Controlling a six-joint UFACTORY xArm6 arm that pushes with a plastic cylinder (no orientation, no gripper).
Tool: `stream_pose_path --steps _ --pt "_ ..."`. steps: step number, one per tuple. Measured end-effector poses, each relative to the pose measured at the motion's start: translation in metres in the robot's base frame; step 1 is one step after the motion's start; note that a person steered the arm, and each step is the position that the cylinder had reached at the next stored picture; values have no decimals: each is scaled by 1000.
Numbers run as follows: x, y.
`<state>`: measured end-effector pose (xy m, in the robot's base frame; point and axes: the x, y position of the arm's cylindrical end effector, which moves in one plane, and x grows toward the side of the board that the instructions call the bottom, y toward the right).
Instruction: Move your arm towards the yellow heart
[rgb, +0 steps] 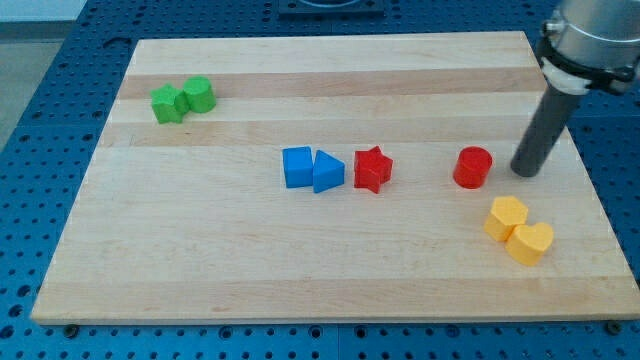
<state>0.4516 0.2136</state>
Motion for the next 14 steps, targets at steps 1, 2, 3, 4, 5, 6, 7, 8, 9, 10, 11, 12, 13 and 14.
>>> stream_pose_path --steps 1,2,3,4,5,6,7,8,9,10,11,12,13,14 --pt "0 -37" --pt "1 -81" --pt "1 -110" --pt "1 -99" --pt "16 -60" --pt "52 -77" --pt "69 -129" --pt "102 -127" --pt "136 -86" --pt "160 -21" --pt "167 32" --pt "154 42" --pt "145 22" --pt "142 3"
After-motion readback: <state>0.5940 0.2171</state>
